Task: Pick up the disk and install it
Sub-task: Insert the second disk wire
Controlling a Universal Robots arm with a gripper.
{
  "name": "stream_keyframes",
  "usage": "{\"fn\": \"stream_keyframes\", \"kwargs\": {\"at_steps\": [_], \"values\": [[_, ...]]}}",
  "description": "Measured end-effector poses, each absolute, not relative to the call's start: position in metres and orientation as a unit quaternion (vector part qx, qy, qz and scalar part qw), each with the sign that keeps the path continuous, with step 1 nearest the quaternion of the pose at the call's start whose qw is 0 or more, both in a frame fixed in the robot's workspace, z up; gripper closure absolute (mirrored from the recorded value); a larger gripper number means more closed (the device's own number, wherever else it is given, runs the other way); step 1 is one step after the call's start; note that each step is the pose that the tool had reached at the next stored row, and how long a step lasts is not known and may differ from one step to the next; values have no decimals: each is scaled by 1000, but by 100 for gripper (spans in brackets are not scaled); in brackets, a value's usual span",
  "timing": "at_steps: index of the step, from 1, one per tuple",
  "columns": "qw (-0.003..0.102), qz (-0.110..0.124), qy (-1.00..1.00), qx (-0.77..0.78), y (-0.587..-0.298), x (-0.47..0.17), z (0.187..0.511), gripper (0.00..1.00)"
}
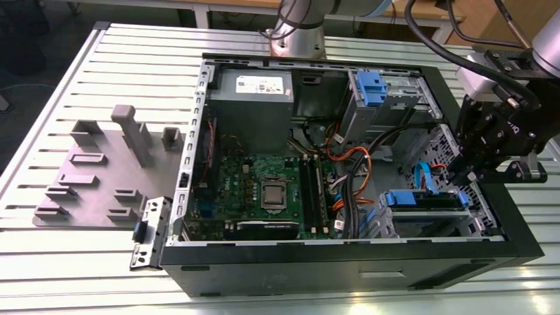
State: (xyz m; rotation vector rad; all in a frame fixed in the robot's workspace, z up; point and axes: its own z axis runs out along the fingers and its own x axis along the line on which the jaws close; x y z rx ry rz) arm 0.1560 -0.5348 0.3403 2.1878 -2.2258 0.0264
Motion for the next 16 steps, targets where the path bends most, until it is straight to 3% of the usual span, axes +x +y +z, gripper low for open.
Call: {"fn": "stream_keyframes", "kwargs": {"at_steps": [13,16], "values": [[13,6,-713,701,-535,156,340,71],[13,6,-713,701,-535,156,340,78]]}}
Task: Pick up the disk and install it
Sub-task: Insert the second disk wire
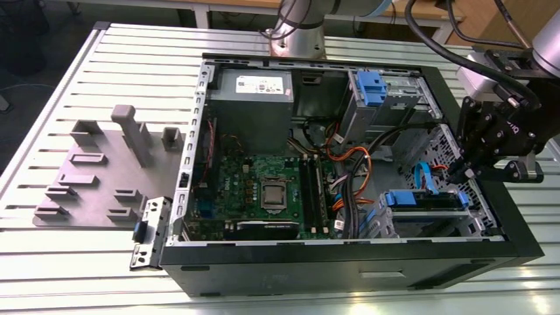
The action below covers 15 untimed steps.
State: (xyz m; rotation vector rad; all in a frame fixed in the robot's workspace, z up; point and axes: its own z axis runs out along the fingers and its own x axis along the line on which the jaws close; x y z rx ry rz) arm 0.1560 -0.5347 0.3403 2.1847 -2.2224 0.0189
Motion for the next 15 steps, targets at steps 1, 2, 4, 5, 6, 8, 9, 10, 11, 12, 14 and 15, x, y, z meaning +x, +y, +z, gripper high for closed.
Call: {"fn": "stream_keyframes", "kwargs": {"at_steps": [1,2,4,5,6,8,9,10,11,12,14,15], "values": [[13,6,-713,701,-535,156,340,84],[13,6,-713,701,-535,156,340,84],[13,6,-713,701,-535,156,340,84],[13,6,-713,701,-535,156,340,84],[13,6,-713,701,-535,156,340,84],[13,6,-713,701,-535,156,340,84],[13,6,-713,701,-535,156,340,84],[12,7,-713,701,-535,154,340,84],[11,7,-713,701,-535,152,340,84],[10,9,-713,701,-535,149,340,84],[6,13,-713,701,-535,143,340,84],[4,14,-713,701,-535,140,340,84]]}}
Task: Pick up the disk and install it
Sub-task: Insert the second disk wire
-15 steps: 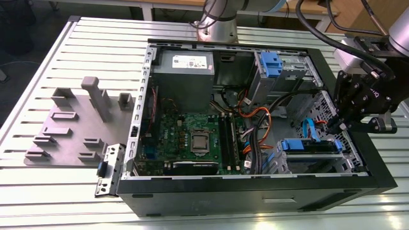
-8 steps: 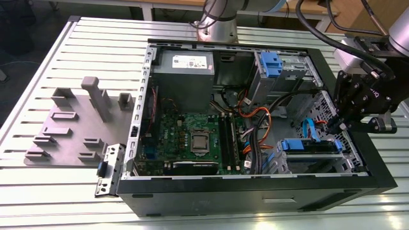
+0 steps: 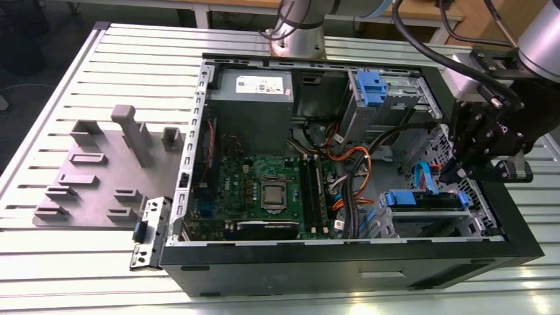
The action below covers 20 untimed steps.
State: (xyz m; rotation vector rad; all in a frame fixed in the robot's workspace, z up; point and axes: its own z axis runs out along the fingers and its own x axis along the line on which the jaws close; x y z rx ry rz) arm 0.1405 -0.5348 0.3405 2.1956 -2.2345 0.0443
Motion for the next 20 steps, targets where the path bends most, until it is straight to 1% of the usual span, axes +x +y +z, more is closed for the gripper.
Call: {"fn": "stream_keyframes", "kwargs": {"at_steps": [2,11,20], "values": [[2,17,-713,701,-535,138,341,84],[-2,20,-713,701,-544,136,341,84],[-3,21,-713,701,-550,132,341,84]]}}
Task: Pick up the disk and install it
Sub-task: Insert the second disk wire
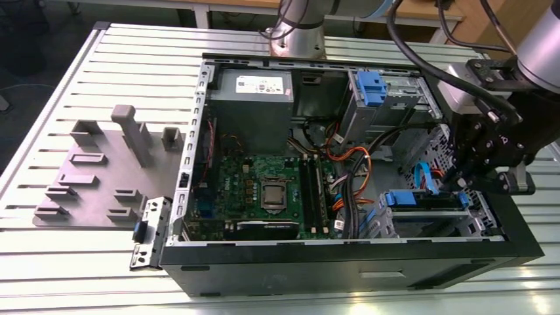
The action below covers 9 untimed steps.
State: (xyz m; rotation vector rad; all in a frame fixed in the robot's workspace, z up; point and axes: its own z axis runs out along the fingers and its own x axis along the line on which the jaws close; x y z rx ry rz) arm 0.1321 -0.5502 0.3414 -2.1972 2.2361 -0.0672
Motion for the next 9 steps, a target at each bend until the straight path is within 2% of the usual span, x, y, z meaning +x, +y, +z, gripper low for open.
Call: {"fn": "stream_keyframes", "kwargs": {"at_steps": [9], "values": [[3,-22,713,-701,-555,132,338,84]]}}
